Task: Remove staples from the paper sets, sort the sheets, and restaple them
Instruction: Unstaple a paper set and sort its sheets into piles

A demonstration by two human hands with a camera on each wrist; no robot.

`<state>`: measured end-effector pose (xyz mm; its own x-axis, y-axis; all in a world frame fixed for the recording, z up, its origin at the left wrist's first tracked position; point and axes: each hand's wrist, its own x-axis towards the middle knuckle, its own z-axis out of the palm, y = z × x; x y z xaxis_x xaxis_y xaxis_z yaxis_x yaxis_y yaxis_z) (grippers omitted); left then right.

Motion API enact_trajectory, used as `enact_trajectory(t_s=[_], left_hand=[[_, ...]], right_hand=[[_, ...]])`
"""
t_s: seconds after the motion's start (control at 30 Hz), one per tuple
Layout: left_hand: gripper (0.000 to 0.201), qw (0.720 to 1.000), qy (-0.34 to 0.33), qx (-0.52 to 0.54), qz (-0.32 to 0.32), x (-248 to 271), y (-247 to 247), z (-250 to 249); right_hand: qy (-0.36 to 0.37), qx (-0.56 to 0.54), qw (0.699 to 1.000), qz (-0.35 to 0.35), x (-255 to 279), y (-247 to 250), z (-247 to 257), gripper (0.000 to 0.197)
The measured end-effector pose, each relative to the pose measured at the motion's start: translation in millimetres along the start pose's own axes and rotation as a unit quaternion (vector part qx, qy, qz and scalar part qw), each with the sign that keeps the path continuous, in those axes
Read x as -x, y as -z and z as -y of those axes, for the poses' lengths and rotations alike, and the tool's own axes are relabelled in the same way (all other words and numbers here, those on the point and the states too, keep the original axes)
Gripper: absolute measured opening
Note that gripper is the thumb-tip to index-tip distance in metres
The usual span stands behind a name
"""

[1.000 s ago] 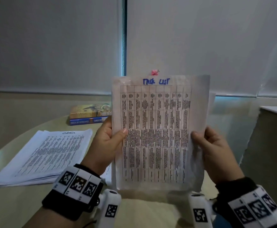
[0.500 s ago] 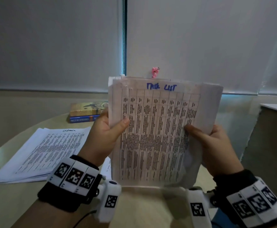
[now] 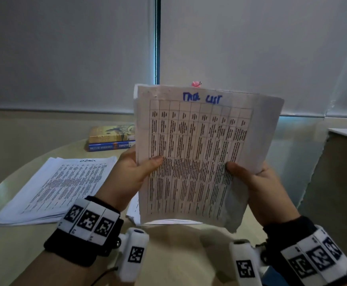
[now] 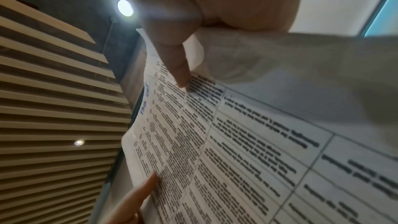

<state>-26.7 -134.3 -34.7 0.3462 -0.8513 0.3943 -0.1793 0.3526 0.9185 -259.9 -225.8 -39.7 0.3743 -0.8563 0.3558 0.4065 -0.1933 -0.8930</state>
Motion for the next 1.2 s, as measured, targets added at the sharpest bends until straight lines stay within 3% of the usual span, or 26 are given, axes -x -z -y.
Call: enact_trajectory(t_s=[0.13,0.23,0.33,0.53,0.7,0.8,0.97,1.1,1.2], left_hand=[[0.045,0.998,0.055,0.009,0.002,4.7,-1.8,16.8],[0.036,0.997,0.068,0.02,-0.009,6.8,-5.0,25.8],[0.039,0.998,0.062,0.015,0.001,7.0,-5.6,25.4],[0.02,0.997,0.077,-0.002,0.003,8.9,-4.2,25.6],[0.017,0.997,0.07,-0.015,0.011,11.7,-1.0,17.6],[0.027,0.999,0.027,-0.035,-0.006,5.9,1.2,-4.8],[0.07,0.987,-0.158,0.0,-0.003,-11.5,4.9,-54.6],[0.038,0.964,-0.24,-0.11,-0.008,-24.5,2.2,-67.2],[0.025,0.961,-0.24,-0.128,-0.041,-28.8,-0.8,-62.6]], right_hand=[[-0.034,0.04,0.999,0.006,6.2,-0.4,-14.4,0.036],[-0.05,0.05,0.997,0.012,9.4,-3.0,-21.3,0.03],[-0.044,0.053,0.997,0.021,8.7,-5.3,-19.9,0.029],[-0.044,0.037,0.998,0.03,9.0,-6.1,-22.4,0.038],[-0.055,0.037,0.997,0.03,10.0,-1.3,-22.3,0.036],[-0.057,0.029,0.998,0.03,10.7,0.4,-21.3,0.036],[-0.056,0.026,0.997,0.038,12.4,3.3,-20.4,0.037],[-0.061,0.033,0.997,0.031,14.2,4.7,-19.9,0.037],[-0.063,0.042,0.996,0.045,16.7,5.3,-18.1,0.039]])
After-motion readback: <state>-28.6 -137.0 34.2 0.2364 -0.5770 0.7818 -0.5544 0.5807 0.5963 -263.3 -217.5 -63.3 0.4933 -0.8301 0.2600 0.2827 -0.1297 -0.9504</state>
